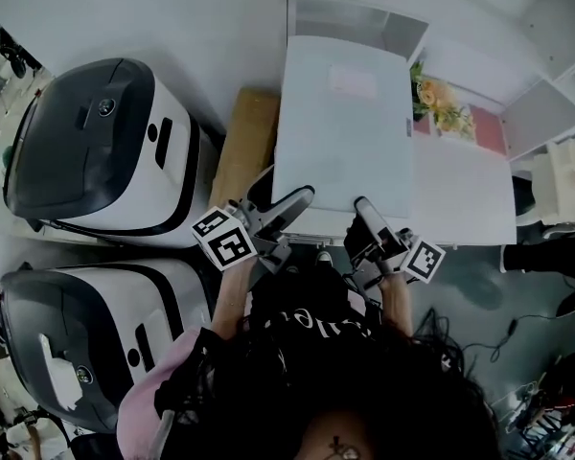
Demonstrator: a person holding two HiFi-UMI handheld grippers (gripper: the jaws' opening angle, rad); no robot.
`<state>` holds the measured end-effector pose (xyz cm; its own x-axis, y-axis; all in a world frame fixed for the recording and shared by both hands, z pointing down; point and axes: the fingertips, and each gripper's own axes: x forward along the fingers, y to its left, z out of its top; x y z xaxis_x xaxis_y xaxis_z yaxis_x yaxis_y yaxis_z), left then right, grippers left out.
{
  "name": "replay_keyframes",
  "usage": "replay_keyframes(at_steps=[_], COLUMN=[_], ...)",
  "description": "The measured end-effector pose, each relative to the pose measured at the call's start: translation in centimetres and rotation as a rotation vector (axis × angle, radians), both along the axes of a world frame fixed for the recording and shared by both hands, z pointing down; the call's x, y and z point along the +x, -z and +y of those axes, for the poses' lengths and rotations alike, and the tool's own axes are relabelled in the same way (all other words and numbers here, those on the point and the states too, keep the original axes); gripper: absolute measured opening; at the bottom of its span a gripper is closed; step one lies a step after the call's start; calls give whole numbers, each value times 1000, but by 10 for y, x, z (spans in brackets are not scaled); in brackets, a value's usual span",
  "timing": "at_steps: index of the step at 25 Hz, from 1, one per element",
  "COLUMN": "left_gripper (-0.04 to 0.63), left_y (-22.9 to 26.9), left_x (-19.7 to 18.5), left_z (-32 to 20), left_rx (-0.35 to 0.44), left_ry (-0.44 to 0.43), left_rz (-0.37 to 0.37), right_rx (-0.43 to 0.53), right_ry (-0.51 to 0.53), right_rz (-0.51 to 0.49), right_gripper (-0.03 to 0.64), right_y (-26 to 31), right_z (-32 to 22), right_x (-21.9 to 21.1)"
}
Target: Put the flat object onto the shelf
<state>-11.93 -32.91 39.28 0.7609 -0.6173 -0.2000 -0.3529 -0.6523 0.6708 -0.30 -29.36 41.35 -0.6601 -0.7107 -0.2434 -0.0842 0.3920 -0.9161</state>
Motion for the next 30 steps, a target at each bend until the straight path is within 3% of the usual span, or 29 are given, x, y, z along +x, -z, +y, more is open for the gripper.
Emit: replay_keyframes(at_steps=[9, 18, 30], left_gripper=[445, 445, 445], left_y=[2, -12, -52], left_x=[21, 12, 33], left_z=[-45, -57, -81], left_rx=[-15, -17, -150], left_ry=[28, 36, 60], left_rz=[-10, -8, -17], right_rx=[-56, -92, -148], right_ry=[53, 151, 139], right_rz=[-56, -14, 46], right_gripper=[302, 302, 302], right_y=[-9, -23, -47], right_z=[-42, -50, -81], right_x=[17, 4, 30])
